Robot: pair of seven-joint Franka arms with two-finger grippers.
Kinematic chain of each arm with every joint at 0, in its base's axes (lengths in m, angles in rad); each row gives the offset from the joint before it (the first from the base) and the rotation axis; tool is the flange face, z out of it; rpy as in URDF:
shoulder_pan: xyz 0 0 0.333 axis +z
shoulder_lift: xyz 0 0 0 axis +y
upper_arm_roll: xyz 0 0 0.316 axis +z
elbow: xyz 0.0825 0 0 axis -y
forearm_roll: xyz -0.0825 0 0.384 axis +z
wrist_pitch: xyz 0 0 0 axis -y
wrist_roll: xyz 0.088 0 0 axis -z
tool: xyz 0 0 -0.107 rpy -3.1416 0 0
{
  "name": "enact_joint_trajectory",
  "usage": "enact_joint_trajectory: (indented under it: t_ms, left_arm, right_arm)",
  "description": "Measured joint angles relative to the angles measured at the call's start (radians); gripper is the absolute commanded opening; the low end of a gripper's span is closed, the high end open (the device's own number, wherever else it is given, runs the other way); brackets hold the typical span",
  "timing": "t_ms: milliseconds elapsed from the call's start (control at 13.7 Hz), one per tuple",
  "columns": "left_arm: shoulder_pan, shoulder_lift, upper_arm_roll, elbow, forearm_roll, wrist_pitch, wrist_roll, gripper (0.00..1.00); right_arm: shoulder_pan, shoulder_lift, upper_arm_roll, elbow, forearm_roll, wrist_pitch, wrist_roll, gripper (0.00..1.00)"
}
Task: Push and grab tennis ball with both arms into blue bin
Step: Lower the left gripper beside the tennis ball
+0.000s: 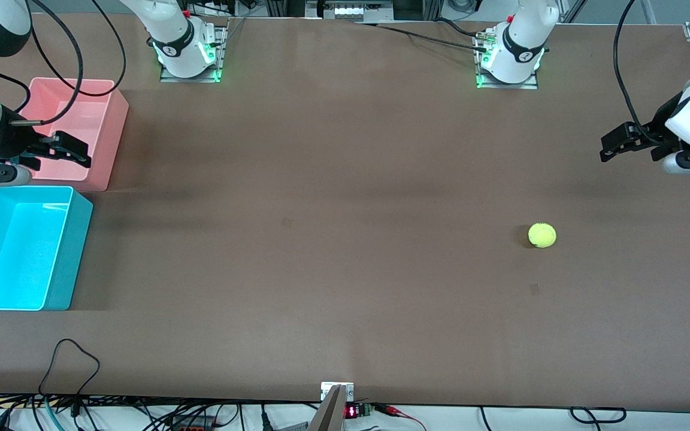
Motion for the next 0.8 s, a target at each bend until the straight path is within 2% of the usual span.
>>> enact_joint_trajectory:
  t_ms: [365, 438, 511, 584, 658, 804]
  left_arm:
    - [0.002, 0.001, 0.002, -0.017, 0.0, -0.003, 0.002, 1.0]
    - [0.008, 0.007, 0.004, -0.032, 0.0, -0.003, 0.006, 0.93]
    - [0.015, 0.023, 0.006, -0.044, 0.0, 0.001, 0.01, 0.71]
    - [0.027, 0.049, 0.009, -0.053, 0.0, 0.01, 0.025, 0.62]
    - [0.045, 0.08, 0.01, -0.057, 0.0, 0.018, 0.061, 0.48]
    - [0.087, 0.148, 0.012, -0.058, 0.0, 0.043, 0.169, 0.33]
  right_arm:
    - [-0.001, -0.017, -0.002, 0.018, 0.0, -0.001, 0.0, 1.0]
    - [-0.001, -0.017, -0.002, 0.019, 0.0, -0.001, 0.0, 1.0]
    - [-0.001, -0.016, -0.002, 0.019, 0.0, -0.001, 0.0, 1.0]
    - [-0.001, -0.013, -0.002, 0.018, 0.0, -0.001, 0.0, 1.0]
    - [-0.001, -0.008, -0.002, 0.018, 0.0, -0.001, 0.0, 1.0]
    - [-0.001, 0.004, -0.002, 0.017, 0.0, -0.001, 0.001, 1.0]
